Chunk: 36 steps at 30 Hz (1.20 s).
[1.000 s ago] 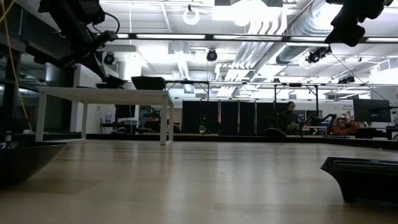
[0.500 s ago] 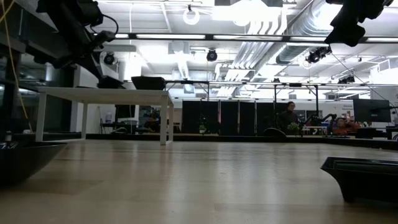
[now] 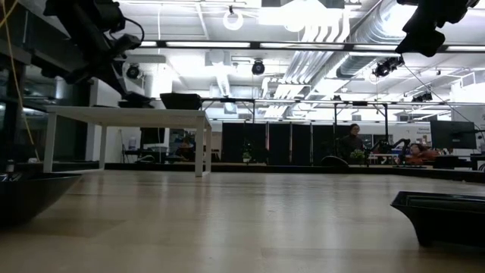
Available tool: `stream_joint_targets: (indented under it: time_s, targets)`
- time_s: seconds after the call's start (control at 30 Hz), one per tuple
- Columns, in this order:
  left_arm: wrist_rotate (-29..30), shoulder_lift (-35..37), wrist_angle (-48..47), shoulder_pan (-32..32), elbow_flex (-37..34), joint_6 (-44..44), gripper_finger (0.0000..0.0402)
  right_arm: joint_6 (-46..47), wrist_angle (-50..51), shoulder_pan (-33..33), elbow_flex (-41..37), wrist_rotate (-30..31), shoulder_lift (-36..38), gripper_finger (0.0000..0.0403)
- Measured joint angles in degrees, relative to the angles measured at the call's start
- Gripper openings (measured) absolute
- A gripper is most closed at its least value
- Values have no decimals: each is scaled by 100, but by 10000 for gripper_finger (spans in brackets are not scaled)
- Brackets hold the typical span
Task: Pick & Place Mini shaped plates
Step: Stack the black square plate on top of the black square plate on the shelf, then stack the black leaf shaped plate on top of the black leaf shaped plate on the shelf
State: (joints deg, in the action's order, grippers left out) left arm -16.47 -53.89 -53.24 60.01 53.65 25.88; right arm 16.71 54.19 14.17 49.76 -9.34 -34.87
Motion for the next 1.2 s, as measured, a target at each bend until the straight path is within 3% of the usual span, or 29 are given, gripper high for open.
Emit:
stream_joint_targets:
  time_s: [0.47, 0.87, 1.2]
  targets:
    - [-147, 0, -80, 0, 0, -185, 2, -17, 0, 1, 0, -1, 1, 224]
    - [-219, 0, -3, 0, 0, -325, 67, -15, 4, 1, 0, -2, 1, 224]
    - [-330, 9, 622, 0, 0, -444, 76, 1, 182, 0, 0, -2, 0, 224]
